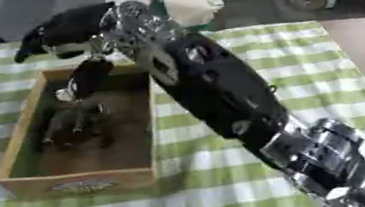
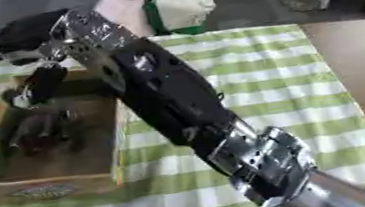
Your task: Pick up objects on the table and place them in the box.
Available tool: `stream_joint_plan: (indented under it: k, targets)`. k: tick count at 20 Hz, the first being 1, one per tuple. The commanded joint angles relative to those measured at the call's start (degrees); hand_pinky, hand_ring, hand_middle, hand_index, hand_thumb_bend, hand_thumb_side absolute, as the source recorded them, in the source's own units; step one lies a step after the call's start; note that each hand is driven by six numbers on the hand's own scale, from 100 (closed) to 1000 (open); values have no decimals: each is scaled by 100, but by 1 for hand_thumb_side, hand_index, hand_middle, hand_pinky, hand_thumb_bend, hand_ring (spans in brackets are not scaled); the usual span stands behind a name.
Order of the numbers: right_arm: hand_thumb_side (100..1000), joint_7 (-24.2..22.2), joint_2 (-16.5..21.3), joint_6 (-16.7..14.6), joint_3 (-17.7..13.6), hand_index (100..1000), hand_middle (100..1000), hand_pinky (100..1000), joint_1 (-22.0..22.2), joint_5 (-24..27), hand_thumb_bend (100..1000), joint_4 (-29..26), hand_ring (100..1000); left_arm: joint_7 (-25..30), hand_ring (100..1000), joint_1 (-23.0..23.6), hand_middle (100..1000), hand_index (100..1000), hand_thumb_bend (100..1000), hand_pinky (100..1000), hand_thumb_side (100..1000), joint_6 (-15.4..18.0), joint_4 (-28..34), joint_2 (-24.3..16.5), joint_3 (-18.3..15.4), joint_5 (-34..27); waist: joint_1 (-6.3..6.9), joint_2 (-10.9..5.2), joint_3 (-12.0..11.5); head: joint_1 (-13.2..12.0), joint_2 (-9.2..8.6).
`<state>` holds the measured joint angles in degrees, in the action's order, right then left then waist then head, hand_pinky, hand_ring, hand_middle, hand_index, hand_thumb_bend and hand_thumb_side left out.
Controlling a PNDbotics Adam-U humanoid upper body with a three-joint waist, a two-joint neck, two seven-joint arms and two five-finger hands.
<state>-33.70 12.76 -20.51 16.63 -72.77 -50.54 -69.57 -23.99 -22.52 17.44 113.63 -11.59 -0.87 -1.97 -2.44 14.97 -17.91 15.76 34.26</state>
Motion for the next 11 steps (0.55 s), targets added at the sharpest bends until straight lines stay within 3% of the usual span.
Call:
stream_joint_plan:
  k: [1, 5, 11]
  targets:
    - [617, 21, 465, 451, -141, 914, 851, 873, -20, 835, 100, -791, 898, -33, 561, -13, 663, 775, 265, 450, 738, -11, 96, -105, -45, 39, 75, -134, 45, -153, 58]
    - [641, 306, 1013, 1206, -329, 879, 811, 836, 227, 1721, 100, -1650, 840, -59, 561, 35, 662, 775, 262, 449, 738, -27, 96, -117, -62, 64, 138, -176, 180, -354, 127]
    - [678, 1191, 2022, 2243, -496, 851, 768, 787, 881, 2642, 100, -2835, 775, -98, 560, 77, 662, 774, 260, 448, 738, -34, 96, -147, -85, 101, 227, -206, 394, -588, 222]
